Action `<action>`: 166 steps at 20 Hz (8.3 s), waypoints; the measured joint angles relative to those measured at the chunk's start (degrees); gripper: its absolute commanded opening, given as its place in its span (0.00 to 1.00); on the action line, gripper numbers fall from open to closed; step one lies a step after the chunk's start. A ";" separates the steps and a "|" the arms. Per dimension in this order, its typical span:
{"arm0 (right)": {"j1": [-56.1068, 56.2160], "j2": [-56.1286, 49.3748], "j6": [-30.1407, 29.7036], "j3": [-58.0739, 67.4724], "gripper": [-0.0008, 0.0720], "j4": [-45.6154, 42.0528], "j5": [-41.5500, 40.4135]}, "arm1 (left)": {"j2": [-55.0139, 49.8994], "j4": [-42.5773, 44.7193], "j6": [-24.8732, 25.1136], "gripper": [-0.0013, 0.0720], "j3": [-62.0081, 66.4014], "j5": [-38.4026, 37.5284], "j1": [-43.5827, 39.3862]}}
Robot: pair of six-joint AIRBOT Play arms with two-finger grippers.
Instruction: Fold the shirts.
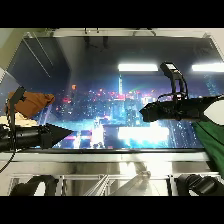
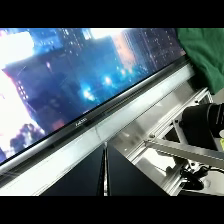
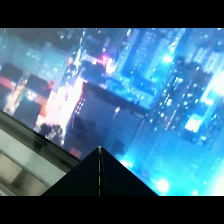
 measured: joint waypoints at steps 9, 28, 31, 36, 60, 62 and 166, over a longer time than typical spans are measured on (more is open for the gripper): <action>0.02 0.00 0.00 0.00 0.03 0.00 -0.07 | -5.01 14.32 -1.16 1.00 10.54 2.34 -0.02; 0.02 -0.02 0.00 0.00 0.03 0.00 -2.08 | -66.14 45.29 -15.65 1.00 56.35 5.42 32.57; 0.02 -0.13 0.00 0.00 0.03 0.00 -3.15 | -73.29 42.84 -14.88 1.00 59.91 5.68 33.57; 0.02 -0.70 0.00 0.00 0.04 0.00 -3.67 | -82.14 33.83 -12.68 0.01 66.25 5.84 30.42; -5.31 -1.07 -0.15 0.04 0.70 4.11 1.99 | -57.64 9.31 -7.30 1.00 53.83 -1.92 -18.03; -7.98 -1.01 -1.49 -0.11 0.70 4.09 5.35 | -56.50 12.00 -9.05 1.00 52.50 -4.94 -16.39; -58.80 -2.82 -33.88 16.35 0.03 55.39 12.52 | -29.24 5.03 -5.14 0.02 52.48 -3.19 19.82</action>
